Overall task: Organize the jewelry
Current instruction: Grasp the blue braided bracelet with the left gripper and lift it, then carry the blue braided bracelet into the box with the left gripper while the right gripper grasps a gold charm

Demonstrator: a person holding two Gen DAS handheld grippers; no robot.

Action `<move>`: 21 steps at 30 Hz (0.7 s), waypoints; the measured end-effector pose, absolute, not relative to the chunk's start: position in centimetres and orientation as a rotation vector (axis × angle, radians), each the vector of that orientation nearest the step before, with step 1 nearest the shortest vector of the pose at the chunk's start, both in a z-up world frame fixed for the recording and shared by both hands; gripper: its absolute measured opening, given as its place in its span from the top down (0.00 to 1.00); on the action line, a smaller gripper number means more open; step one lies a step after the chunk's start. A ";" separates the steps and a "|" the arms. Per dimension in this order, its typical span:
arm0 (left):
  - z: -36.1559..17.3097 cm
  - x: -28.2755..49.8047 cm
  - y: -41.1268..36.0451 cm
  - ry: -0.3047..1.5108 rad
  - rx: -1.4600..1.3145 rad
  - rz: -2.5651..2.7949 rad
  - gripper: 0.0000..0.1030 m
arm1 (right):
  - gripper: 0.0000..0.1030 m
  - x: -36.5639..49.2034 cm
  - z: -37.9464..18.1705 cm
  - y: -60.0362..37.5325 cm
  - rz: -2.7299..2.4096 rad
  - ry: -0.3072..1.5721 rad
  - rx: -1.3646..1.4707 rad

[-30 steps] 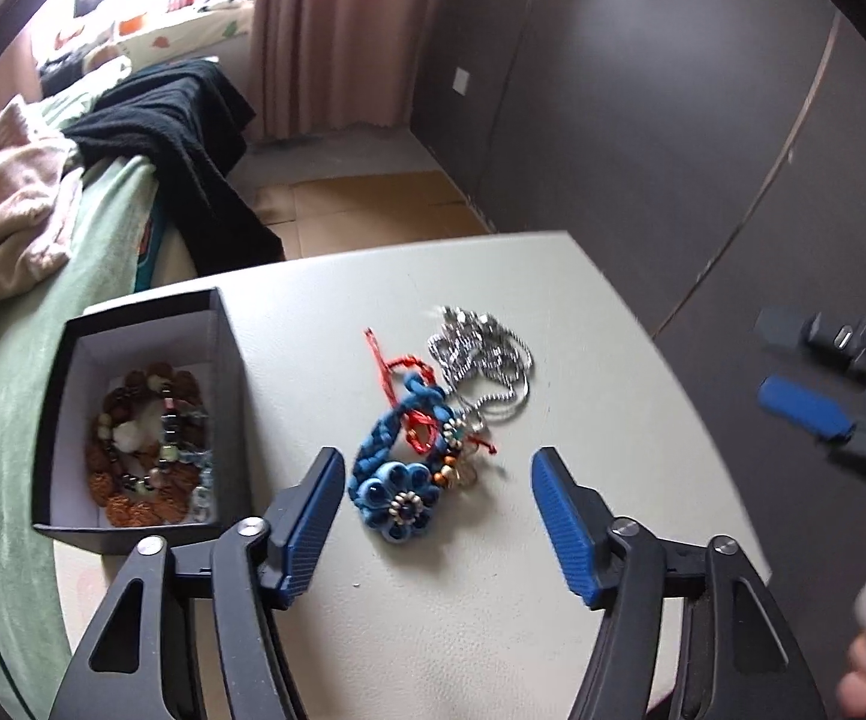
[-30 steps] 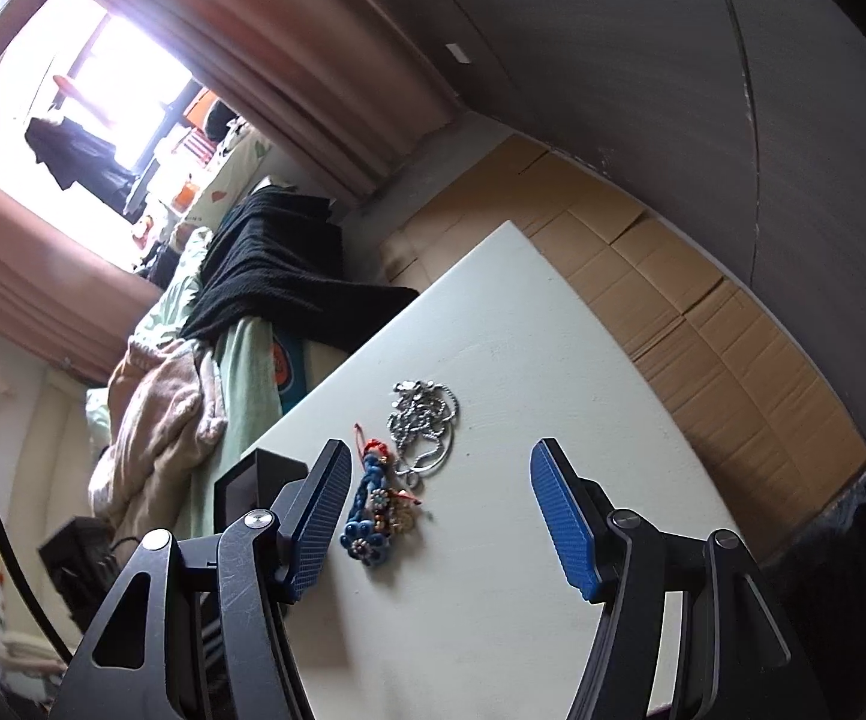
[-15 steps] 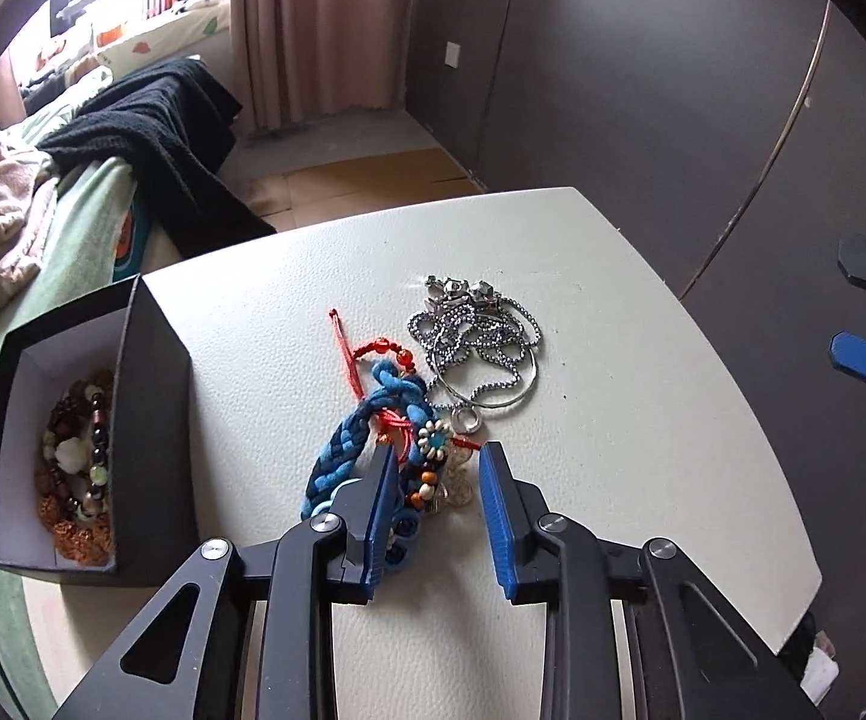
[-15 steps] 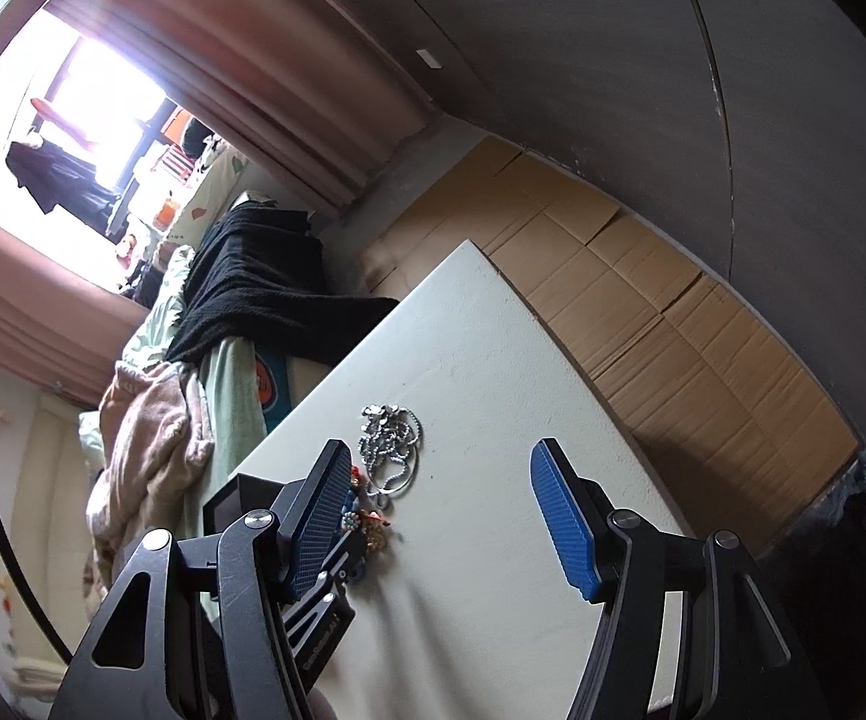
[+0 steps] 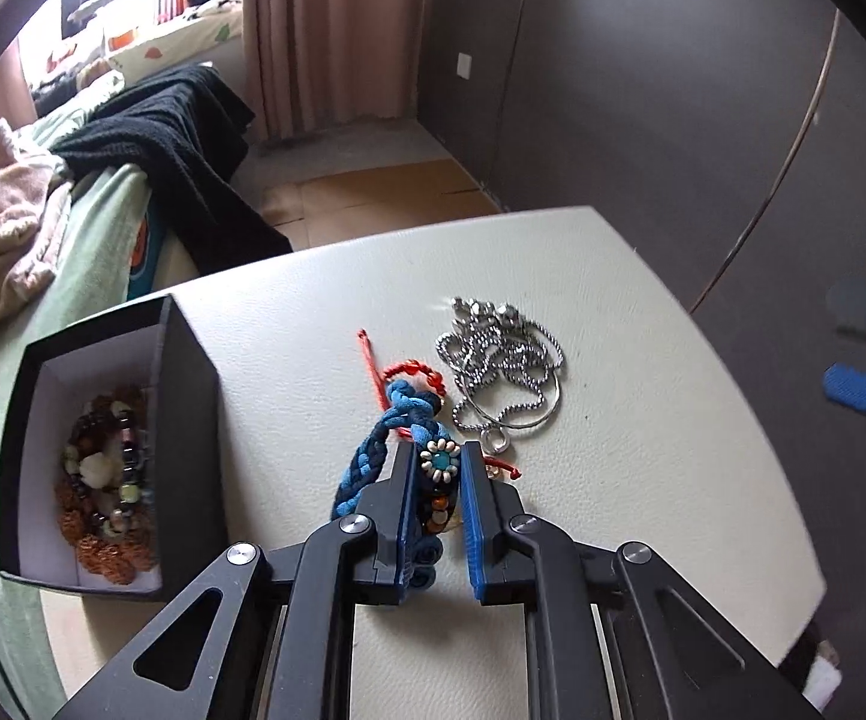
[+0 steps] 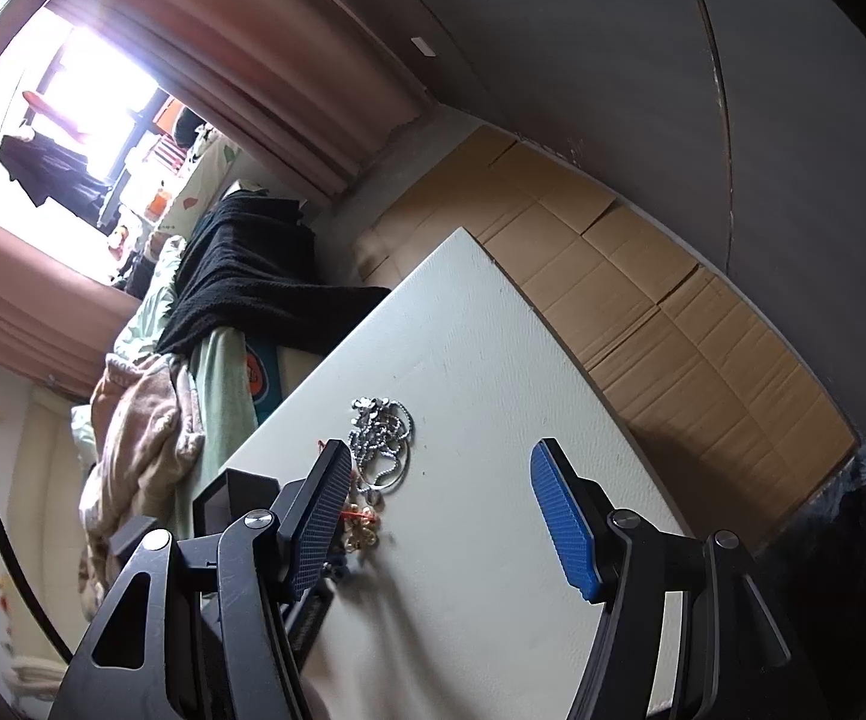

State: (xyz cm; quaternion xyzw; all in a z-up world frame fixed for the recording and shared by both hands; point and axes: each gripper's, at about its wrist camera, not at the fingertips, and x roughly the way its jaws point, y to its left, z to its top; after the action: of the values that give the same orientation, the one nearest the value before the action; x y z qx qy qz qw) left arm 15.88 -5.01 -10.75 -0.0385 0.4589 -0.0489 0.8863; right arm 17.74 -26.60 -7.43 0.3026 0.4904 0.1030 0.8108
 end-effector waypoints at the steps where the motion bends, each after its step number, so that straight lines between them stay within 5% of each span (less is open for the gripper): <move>1: -10.5 15.8 -4.6 0.952 -0.100 -0.103 0.86 | 0.39 17.7 -7.5 -26.5 0.220 1.050 0.645; 17: -6.4 14.3 1.3 0.857 -0.342 -0.130 0.86 | 0.39 18.0 -9.1 -21.4 0.328 1.115 0.558; 21: -5.6 14.2 2.4 0.831 -0.369 -0.127 0.86 | 0.50 18.2 -10.0 -19.0 0.377 1.153 0.514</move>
State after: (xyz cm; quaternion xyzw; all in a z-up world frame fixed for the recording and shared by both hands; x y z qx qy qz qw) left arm 14.15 2.39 -5.57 -0.1783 0.4008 -0.0615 0.8965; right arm 18.22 -18.99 -10.00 0.2388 0.5358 0.1750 0.7907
